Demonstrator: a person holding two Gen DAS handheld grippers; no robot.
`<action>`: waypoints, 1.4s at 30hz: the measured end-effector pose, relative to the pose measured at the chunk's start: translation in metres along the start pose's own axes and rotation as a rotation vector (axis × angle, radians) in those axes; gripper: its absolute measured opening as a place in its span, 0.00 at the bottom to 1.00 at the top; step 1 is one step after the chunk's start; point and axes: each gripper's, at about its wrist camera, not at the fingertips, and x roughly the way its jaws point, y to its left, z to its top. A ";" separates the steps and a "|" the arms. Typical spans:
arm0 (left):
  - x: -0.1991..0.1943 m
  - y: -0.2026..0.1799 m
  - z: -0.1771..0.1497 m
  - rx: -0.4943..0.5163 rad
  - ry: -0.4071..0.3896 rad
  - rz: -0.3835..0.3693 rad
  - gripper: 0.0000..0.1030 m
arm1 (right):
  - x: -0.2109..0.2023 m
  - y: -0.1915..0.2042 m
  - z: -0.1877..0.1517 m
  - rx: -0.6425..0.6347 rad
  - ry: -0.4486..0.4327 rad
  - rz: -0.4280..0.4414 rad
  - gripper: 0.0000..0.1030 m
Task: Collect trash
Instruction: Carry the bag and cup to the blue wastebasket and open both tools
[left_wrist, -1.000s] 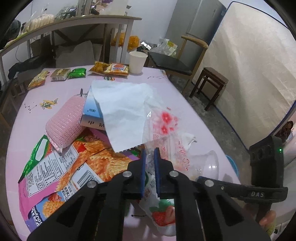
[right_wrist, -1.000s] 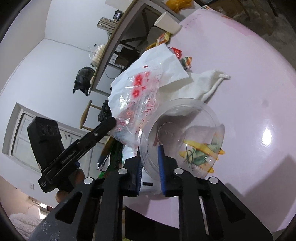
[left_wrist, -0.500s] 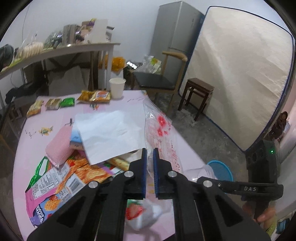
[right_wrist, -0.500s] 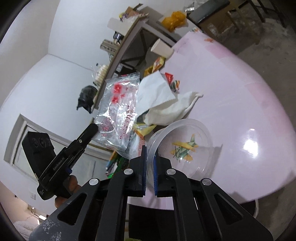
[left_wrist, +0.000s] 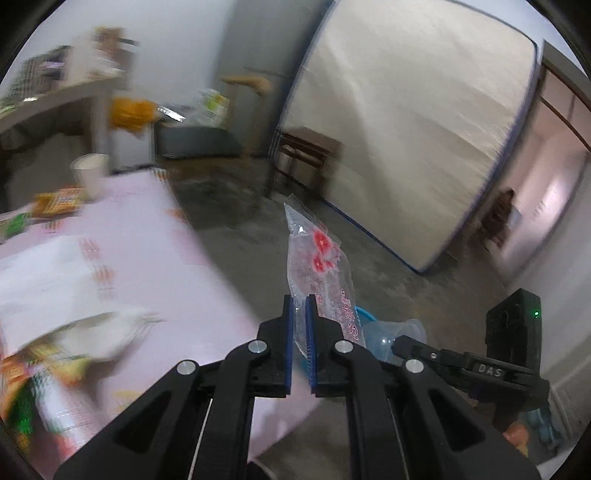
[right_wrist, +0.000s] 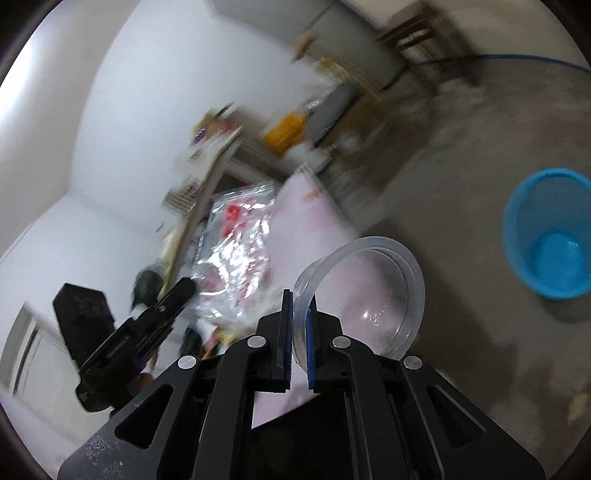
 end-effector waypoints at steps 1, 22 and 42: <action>0.023 -0.016 0.004 0.020 0.029 -0.014 0.05 | -0.009 -0.015 0.005 0.029 -0.022 -0.020 0.05; 0.344 -0.119 -0.017 0.159 0.502 0.056 0.48 | 0.058 -0.298 0.089 0.450 0.111 -0.452 0.62; 0.234 -0.104 -0.001 0.124 0.278 -0.014 0.59 | 0.040 -0.310 0.078 0.472 0.161 -0.475 0.82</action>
